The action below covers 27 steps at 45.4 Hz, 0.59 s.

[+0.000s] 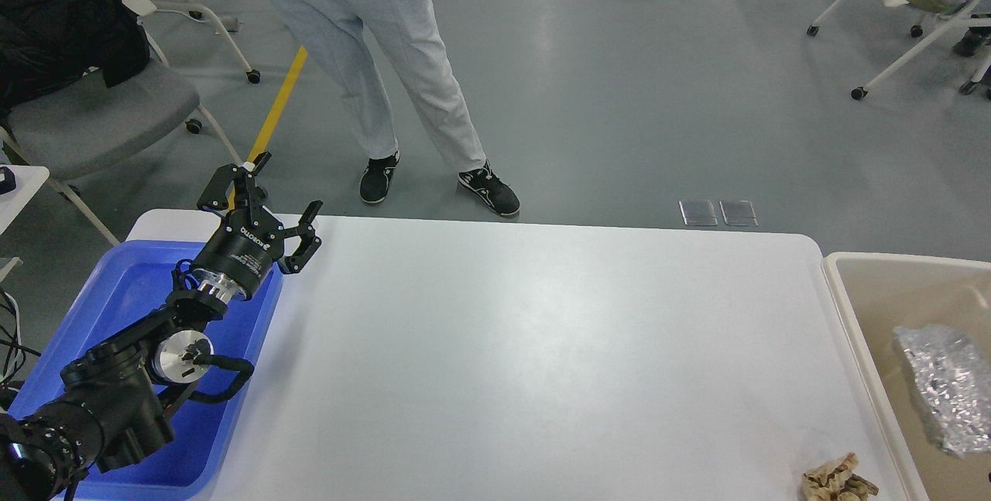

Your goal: Tidy desktop

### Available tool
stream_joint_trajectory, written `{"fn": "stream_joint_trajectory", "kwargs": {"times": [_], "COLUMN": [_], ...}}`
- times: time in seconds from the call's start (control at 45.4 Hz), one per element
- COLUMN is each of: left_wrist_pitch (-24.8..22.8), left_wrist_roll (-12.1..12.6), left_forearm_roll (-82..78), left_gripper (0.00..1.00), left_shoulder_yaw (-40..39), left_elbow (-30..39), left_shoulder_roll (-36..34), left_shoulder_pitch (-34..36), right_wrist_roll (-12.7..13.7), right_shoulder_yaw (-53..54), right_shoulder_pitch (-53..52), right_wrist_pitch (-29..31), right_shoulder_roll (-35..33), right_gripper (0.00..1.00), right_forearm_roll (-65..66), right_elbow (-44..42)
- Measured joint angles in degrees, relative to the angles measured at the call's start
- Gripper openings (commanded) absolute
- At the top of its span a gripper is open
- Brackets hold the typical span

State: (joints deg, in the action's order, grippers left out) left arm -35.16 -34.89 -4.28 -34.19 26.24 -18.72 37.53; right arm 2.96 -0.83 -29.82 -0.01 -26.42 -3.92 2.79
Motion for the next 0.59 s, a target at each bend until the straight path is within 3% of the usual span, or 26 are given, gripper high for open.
{"fn": "stream_joint_trajectory", "kwargs": {"times": [0.286,0.594], "left_wrist_pitch": [0.00,0.00], "left_wrist_roll": [0.00,0.00], "left_forearm_roll": [0.00,0.01], "left_gripper": [1.00,1.00], "left_shoulder_yaw": [0.00,0.00], "left_elbow": [0.03,0.00], "left_shoulder_roll": [0.00,0.00], "left_shoulder_pitch": [0.00,0.00], "right_wrist_roll": [-0.51,-0.64], "right_shoulder_yaw": [2.69,18.63], "right_shoulder_pitch": [-2.68,-10.99], "right_wrist_pitch": [-0.04,3.34], "right_shoulder_roll": [-1.16,-4.29], "right_gripper": [1.00,1.00], "right_forearm_roll": [-0.49,-0.90], "right_elbow": [-0.12,0.27]}}
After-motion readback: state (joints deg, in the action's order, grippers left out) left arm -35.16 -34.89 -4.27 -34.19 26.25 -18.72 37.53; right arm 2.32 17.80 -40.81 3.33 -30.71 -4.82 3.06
